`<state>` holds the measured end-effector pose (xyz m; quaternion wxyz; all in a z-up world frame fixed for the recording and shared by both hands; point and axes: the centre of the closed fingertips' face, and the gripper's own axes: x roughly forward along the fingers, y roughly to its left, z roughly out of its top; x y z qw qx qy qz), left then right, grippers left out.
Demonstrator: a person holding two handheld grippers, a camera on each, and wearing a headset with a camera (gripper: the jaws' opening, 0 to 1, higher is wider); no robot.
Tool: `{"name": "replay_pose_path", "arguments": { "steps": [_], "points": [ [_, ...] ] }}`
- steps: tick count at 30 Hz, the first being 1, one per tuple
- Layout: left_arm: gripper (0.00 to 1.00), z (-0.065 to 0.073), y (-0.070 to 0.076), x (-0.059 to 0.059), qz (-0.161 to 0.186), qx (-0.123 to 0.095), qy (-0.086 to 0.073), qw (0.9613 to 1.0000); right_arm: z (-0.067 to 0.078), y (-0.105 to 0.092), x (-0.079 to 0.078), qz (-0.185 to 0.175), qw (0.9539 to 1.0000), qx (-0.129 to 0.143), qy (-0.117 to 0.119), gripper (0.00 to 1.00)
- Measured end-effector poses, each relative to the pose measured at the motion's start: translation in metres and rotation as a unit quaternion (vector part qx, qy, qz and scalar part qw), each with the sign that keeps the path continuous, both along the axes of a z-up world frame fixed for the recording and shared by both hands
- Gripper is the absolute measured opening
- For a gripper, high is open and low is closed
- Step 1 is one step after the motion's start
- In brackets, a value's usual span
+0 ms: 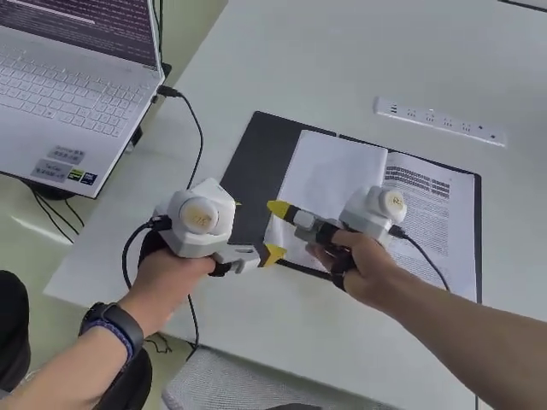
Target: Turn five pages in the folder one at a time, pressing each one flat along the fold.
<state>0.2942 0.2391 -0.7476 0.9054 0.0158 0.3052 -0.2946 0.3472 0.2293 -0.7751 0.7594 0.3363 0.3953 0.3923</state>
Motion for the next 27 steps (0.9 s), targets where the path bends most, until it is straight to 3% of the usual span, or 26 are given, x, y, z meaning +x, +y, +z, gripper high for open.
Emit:
{"name": "replay_pose_path", "arguments": {
  "steps": [5,14,19,27],
  "points": [
    [0.51,-0.005,-0.015,0.008,-0.023,0.006,-0.001,0.9997,0.016,-0.023,0.012,-0.025,0.9995,0.010,-0.016,0.29],
    [0.33,-0.025,-0.027,0.016,-0.048,0.017,0.014,0.9986,0.019,-0.063,0.025,-0.054,0.9981,0.002,-0.029,0.28],
    [0.17,-0.040,-0.030,0.017,-0.065,0.031,0.025,0.9971,0.018,-0.080,0.026,-0.067,0.9973,-0.002,-0.030,0.28],
    [0.06,-0.063,-0.027,0.016,-0.062,0.054,0.050,0.9954,0.014,-0.104,0.027,-0.084,0.9961,-0.010,-0.025,0.25]
  ]
}}
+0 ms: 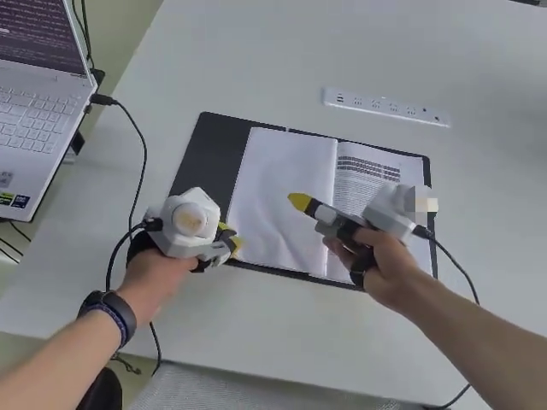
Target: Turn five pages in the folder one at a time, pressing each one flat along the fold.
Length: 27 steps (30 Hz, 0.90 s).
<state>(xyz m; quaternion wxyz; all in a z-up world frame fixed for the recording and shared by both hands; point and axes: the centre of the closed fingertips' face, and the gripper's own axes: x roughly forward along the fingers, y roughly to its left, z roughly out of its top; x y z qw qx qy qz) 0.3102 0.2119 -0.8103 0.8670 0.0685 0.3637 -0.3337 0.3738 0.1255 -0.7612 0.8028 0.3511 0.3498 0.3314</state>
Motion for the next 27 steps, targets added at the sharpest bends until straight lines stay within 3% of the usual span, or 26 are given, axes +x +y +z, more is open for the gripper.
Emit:
{"name": "replay_pose_path", "arguments": {
  "steps": [4,8,15,22,27],
  "points": [
    [0.00,-0.004,0.000,-0.006,0.003,0.004,0.011,0.9999,-0.001,-0.007,-0.003,-0.002,1.0000,-0.005,0.001,0.25],
    [0.00,0.000,-0.002,-0.008,-0.009,0.020,0.003,0.9998,0.003,-0.012,-0.007,-0.005,1.0000,-0.006,-0.001,0.24],
    [0.00,0.001,-0.001,-0.008,0.005,0.016,0.006,0.9998,0.003,-0.022,-0.007,-0.005,0.9999,-0.016,-0.002,0.22],
    [0.00,0.002,0.000,-0.008,0.000,0.020,0.003,0.9998,0.001,-0.036,0.011,-0.017,0.9997,-0.017,-0.001,0.17],
    [0.00,0.002,0.000,-0.007,0.003,0.022,0.003,0.9997,0.000,-0.037,0.023,-0.020,0.9997,-0.010,0.000,0.07]
  ]
}}
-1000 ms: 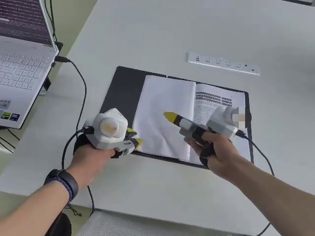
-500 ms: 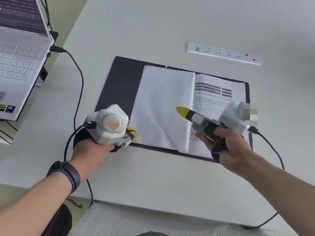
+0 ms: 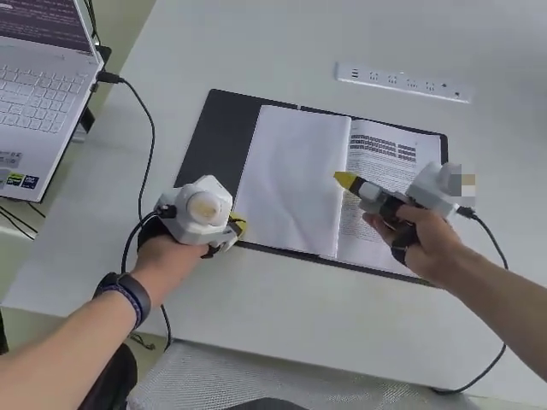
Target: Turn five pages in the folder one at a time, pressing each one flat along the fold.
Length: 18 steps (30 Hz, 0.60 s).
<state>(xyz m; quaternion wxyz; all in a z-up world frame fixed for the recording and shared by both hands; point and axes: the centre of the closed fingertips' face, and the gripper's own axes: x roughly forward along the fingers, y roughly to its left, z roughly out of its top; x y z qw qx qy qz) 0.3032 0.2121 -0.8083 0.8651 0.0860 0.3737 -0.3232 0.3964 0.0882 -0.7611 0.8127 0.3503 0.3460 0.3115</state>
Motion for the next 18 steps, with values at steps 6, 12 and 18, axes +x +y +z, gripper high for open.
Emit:
{"name": "replay_pose_path", "arguments": {
  "steps": [6,12,18],
  "points": [
    [0.00,-0.002,0.001,0.002,0.001,-0.005,0.005,1.0000,-0.011,0.002,0.006,-0.011,0.9996,0.009,0.022,0.02],
    [0.00,-0.005,0.003,0.004,0.005,-0.005,0.003,1.0000,-0.016,0.002,0.006,-0.024,0.9977,0.033,0.055,0.00],
    [0.00,-0.007,0.004,0.006,0.008,-0.005,0.004,1.0000,-0.017,0.000,0.009,-0.012,0.9987,0.033,0.039,0.00]
  ]
}}
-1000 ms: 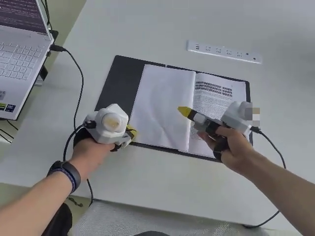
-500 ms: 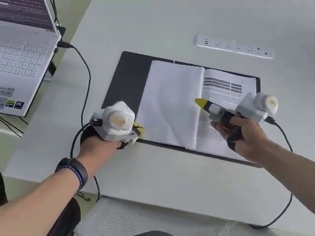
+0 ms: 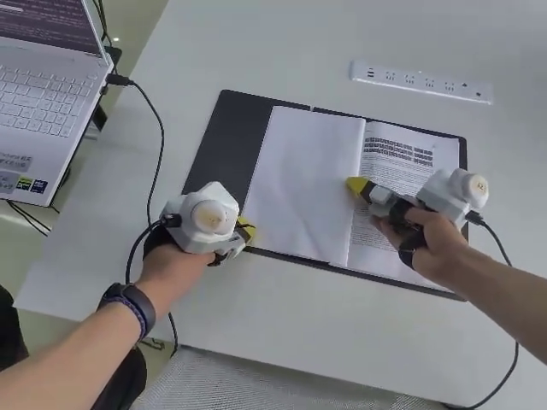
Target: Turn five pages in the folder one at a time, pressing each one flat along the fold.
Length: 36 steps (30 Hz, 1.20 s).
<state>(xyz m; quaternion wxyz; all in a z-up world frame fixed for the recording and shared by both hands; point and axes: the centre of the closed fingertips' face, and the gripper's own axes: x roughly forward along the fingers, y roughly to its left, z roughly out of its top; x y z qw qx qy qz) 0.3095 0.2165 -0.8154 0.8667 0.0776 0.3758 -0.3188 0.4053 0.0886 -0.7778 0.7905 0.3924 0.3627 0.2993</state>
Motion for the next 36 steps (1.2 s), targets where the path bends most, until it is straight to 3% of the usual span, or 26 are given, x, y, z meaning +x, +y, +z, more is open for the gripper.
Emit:
{"name": "replay_pose_path", "arguments": {
  "steps": [6,12,17,24,27,36],
  "points": [
    [0.00,-0.001,0.000,0.000,0.004,0.004,-0.002,1.0000,0.001,0.000,0.012,-0.007,0.9999,0.009,-0.003,0.00],
    [0.00,-0.002,0.000,0.000,0.011,0.001,-0.002,0.9999,-0.004,-0.004,0.040,-0.018,0.9998,0.012,-0.003,0.00],
    [0.00,-0.004,0.000,0.000,0.014,-0.001,-0.006,0.9999,-0.008,-0.009,0.064,-0.048,0.9985,0.028,0.002,0.00],
    [0.00,-0.006,0.001,0.002,0.013,-0.004,-0.003,0.9999,-0.022,-0.014,0.096,-0.028,0.9993,0.026,-0.006,0.00],
    [0.00,-0.006,0.001,0.002,0.014,-0.007,-0.004,0.9999,-0.029,-0.022,0.121,-0.066,0.9973,0.032,-0.003,0.00],
    [0.00,-0.005,0.000,0.001,0.014,-0.008,-0.006,0.9999,-0.032,-0.020,0.142,-0.099,0.9942,0.041,-0.005,0.00]
  ]
}}
